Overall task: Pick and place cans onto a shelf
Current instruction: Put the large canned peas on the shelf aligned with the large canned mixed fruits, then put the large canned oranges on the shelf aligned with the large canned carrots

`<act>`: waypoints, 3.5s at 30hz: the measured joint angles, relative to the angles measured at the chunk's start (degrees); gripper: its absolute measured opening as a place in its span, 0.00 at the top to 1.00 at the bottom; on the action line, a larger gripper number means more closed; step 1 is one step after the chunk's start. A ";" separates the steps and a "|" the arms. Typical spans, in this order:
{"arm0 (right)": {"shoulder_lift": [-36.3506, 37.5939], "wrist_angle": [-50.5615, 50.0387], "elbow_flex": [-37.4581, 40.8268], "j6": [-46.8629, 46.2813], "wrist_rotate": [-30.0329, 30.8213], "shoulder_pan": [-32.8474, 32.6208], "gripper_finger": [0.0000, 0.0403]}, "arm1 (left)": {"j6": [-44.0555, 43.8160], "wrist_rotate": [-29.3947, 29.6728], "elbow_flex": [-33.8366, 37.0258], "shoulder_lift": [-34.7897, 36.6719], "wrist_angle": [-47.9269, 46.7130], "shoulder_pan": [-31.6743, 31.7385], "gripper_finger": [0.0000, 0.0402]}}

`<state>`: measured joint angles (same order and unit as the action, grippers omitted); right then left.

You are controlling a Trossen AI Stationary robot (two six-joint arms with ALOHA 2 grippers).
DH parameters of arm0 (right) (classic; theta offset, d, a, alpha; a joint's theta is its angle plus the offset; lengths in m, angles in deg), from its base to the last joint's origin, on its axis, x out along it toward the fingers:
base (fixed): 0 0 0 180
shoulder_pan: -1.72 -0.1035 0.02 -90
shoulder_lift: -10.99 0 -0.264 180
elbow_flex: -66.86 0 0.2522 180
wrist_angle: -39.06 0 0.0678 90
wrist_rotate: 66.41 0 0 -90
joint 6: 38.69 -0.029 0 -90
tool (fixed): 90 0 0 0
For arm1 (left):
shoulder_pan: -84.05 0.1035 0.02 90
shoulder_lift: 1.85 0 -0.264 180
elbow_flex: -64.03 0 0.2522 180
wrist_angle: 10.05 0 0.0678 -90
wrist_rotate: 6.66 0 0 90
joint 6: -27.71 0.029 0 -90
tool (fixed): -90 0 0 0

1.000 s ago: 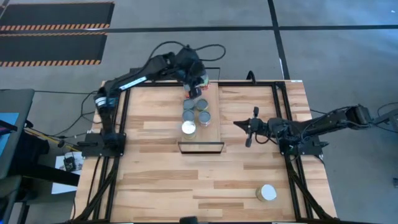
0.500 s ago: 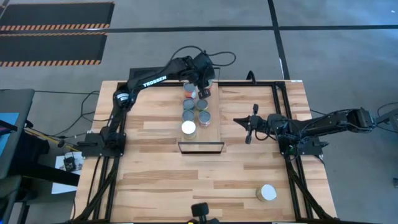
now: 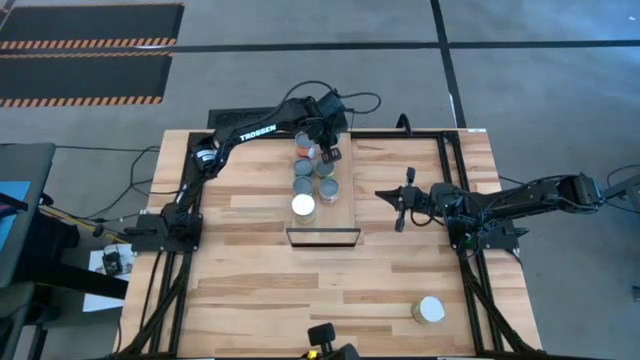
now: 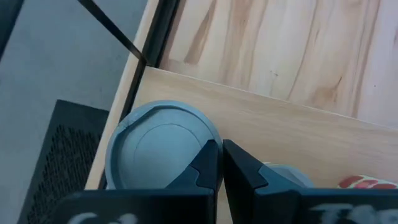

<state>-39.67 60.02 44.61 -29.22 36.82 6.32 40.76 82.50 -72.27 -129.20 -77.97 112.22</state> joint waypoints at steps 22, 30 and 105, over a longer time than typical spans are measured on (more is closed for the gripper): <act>0.00 0.02 0.00 -0.02 -0.13 0.00 0.99 | -1.85 -1.56 0.02 -0.28 -1.77 0.16 1.00; 0.00 0.02 0.00 -0.02 -0.20 0.00 0.99 | -1.83 -1.79 0.04 -0.28 -1.92 0.27 1.00; 0.00 -0.15 0.00 0.97 -1.36 -0.11 0.99 | -6.80 -0.23 41.49 27.44 42.75 -16.91 1.00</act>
<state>-39.67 59.87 44.61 -28.25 35.47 6.22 33.96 82.27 -30.79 -101.76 -35.22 95.31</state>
